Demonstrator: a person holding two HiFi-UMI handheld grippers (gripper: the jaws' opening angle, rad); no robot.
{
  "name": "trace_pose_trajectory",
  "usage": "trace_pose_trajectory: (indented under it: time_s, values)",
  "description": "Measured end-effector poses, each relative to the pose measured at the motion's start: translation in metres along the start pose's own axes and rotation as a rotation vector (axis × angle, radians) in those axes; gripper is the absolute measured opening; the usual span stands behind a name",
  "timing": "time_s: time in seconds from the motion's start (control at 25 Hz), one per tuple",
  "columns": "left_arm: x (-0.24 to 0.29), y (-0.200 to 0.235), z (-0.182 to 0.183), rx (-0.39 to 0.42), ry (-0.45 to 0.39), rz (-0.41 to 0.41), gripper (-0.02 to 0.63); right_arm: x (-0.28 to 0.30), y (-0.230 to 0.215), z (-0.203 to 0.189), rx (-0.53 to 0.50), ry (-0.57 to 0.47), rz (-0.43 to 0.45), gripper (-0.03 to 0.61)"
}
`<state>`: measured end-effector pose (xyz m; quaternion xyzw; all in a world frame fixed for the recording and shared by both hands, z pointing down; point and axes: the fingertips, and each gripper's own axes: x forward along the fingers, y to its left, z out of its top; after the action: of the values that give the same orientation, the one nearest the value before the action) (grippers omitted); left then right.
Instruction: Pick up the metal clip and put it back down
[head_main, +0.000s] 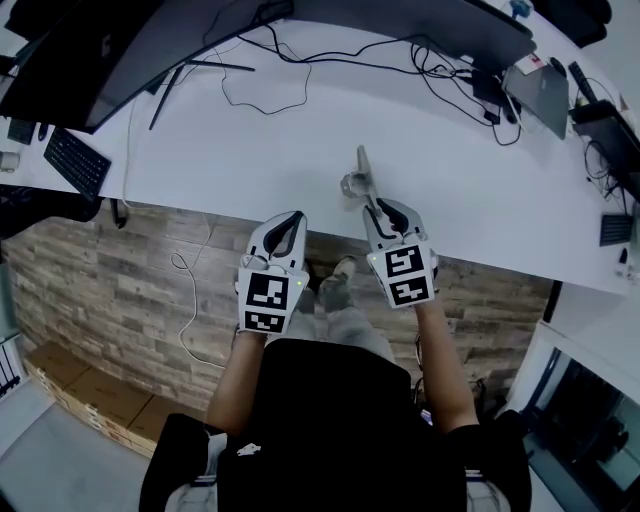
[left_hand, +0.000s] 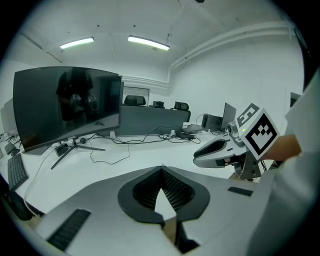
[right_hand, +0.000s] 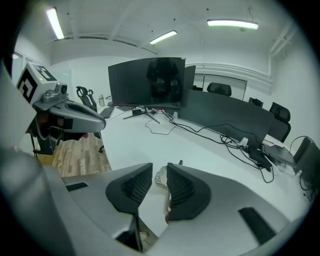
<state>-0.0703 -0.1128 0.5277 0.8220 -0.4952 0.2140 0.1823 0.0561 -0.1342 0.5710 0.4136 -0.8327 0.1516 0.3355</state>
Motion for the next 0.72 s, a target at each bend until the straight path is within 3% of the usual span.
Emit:
trace_pose_trajectory:
  time_s: [0.72]
  values:
    - [0.02,0.01,-0.054,-0.041,0.087,0.006,0.009,0.079,0.002,-0.041,-0.092,0.129,0.045,0.211]
